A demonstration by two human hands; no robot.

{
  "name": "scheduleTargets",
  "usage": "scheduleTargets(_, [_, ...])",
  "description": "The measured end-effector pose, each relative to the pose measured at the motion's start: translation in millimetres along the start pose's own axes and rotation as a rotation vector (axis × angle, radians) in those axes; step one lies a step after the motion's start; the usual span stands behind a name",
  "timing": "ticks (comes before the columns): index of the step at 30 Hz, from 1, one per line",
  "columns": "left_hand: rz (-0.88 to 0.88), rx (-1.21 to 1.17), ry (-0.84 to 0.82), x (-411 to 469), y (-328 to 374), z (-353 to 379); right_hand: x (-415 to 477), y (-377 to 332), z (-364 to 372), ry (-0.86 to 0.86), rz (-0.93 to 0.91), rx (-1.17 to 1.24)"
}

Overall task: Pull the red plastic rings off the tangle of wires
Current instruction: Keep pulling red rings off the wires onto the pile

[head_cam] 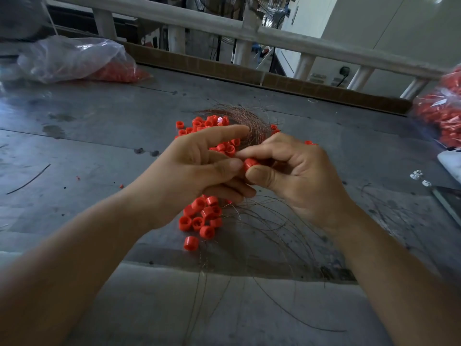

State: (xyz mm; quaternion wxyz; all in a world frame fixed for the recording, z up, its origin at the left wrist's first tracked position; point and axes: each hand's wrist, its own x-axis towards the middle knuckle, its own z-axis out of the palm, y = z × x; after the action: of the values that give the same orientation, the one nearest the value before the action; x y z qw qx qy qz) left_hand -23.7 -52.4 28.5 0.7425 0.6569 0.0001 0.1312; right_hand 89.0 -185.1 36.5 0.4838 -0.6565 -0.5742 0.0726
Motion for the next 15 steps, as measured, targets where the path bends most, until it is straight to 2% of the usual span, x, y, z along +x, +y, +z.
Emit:
scheduleTargets(3, [0.027, 0.082, 0.007, -0.6, -1.5, 2.1, -0.9, -0.7, 0.4, 0.019, 0.035, 0.067])
scheduleTargets(6, [0.035, 0.069, 0.015, -0.6, -0.6, 1.9, -2.1, -0.2, 1.2, 0.12, 0.011, 0.15])
scheduleTargets(10, [0.038, 0.047, 0.053, 0.8, -0.9, 1.7, -2.7, 2.4, 6.5, 0.218, -0.109, 0.085])
scheduleTargets(15, [0.068, 0.091, 0.079, -0.3, -2.0, 1.2, -2.2, 4.0, 5.4, 0.217, -0.173, 0.017])
